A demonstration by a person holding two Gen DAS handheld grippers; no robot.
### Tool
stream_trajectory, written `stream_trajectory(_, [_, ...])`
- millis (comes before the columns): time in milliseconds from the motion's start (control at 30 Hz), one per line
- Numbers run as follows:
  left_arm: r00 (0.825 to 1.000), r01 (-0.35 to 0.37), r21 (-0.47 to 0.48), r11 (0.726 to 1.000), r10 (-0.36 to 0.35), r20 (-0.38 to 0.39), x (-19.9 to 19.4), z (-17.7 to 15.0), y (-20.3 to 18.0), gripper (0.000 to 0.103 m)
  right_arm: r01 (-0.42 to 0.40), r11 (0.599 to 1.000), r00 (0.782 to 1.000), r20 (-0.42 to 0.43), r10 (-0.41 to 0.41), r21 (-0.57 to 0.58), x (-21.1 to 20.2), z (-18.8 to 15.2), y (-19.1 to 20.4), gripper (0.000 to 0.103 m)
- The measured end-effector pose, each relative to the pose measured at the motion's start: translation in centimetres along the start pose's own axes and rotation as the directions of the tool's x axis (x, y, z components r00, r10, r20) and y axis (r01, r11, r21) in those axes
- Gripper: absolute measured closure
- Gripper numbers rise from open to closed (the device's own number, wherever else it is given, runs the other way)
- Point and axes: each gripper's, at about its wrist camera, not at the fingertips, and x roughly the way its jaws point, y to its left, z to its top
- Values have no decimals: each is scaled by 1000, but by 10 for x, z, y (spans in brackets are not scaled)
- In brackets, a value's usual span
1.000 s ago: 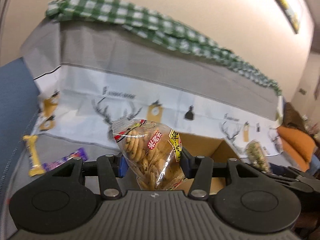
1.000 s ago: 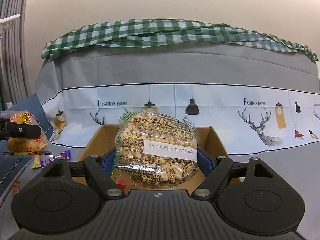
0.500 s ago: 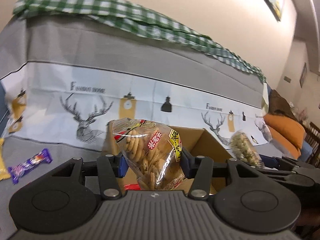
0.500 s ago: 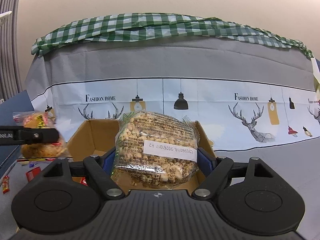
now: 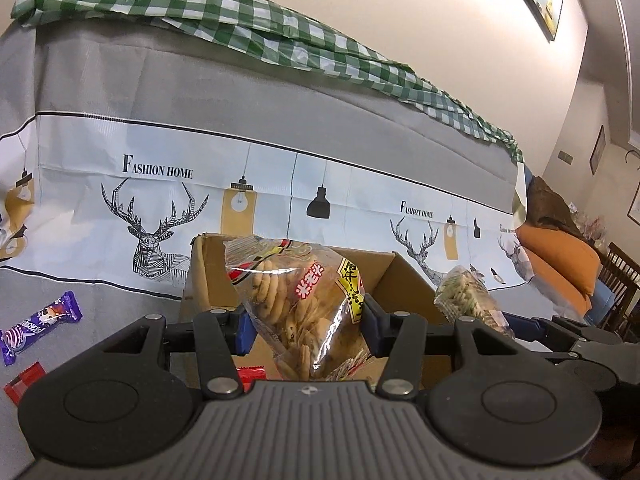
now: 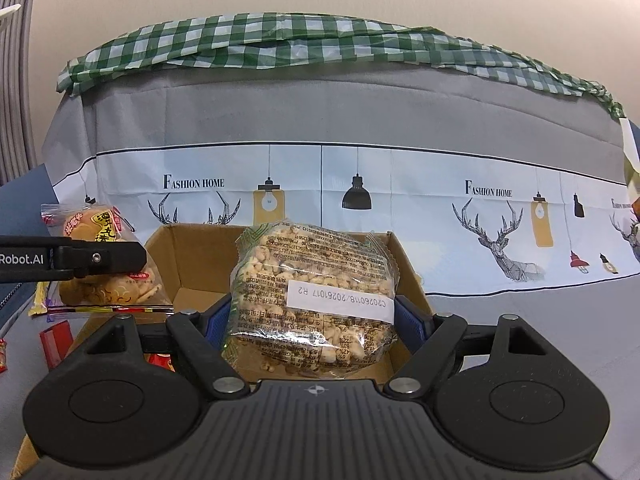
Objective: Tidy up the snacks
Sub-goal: 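Carry the cookie bag and nut bag over the cardboard box with both tools, then open both tools to drop the cookie bag and nut bag into the box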
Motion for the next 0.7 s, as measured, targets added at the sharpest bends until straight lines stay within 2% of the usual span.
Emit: stream_trajectory(700, [1000, 15, 7, 1000, -15, 4, 2, -1, -2, 46, -7, 1000, 1000, -2, 7, -2, 2, 0, -2, 22])
